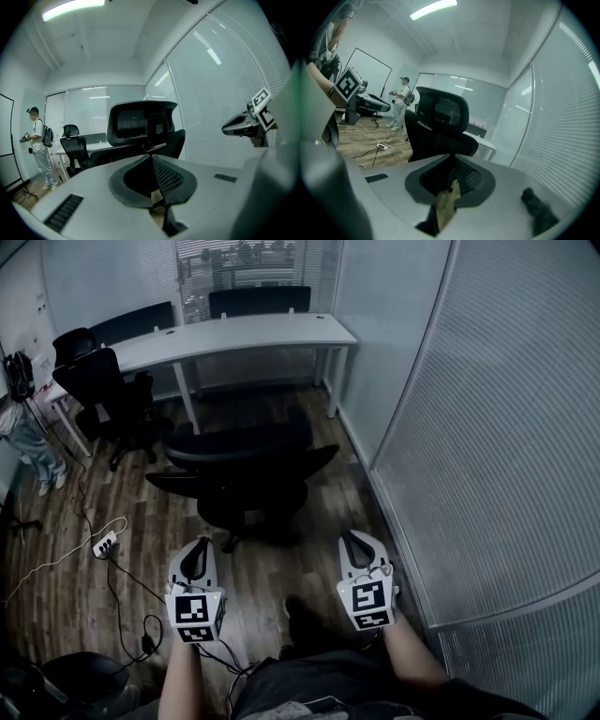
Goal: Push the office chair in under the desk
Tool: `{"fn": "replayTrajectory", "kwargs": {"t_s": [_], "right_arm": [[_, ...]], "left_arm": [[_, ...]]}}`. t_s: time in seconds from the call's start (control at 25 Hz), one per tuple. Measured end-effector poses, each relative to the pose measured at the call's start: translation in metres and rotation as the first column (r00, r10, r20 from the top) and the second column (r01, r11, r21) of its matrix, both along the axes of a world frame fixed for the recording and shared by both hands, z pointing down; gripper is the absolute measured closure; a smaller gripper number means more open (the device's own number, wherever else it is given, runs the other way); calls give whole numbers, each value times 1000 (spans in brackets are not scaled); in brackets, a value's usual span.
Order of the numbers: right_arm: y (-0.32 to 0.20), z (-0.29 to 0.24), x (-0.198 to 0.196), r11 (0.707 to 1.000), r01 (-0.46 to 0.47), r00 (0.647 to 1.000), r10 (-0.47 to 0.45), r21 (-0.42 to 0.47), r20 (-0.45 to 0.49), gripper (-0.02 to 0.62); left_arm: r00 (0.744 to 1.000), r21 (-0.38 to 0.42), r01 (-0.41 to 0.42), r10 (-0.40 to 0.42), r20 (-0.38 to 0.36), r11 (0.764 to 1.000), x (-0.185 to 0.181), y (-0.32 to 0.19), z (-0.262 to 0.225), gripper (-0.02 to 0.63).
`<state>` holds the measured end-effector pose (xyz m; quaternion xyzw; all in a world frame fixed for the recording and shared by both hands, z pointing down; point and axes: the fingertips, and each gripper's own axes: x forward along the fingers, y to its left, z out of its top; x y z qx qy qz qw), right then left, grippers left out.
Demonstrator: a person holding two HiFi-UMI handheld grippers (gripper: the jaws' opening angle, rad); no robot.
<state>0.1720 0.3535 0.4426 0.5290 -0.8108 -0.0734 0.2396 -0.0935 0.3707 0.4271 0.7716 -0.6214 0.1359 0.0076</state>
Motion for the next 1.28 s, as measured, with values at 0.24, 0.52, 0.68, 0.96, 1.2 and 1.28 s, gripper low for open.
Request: {"fn": "replayTrajectory", "kwargs": {"t_s": [0.24, 0.52, 0.68, 0.96, 1.2, 1.28], "right_arm": [[-46, 7, -3, 1000, 2, 997, -2, -3, -76, 563], [-105, 17, -14, 999, 43, 978, -46, -18, -202, 400], [-128, 19, -23, 998, 69, 962, -65, 5, -265, 362], [-176, 18, -33, 993, 103, 905, -67, 64, -419, 336], [-200, 19, -57, 983, 159, 832, -83, 93, -548, 336], [-206, 21, -62, 979, 174, 801, -81, 102, -593, 336]], "left_arm": [[996, -48, -5, 9, 89, 999, -8, -33, 14, 581], [964, -80, 20, 2, 267, 997, -23, -82, 24, 360], [919, -56, 31, -6, 393, 998, -35, -104, 23, 304], [741, -58, 57, -3, 671, 997, -69, -152, 31, 282], [606, -66, 95, -5, 795, 993, -95, -175, 42, 282], [584, -54, 107, -18, 812, 993, -98, -183, 42, 284]]}}
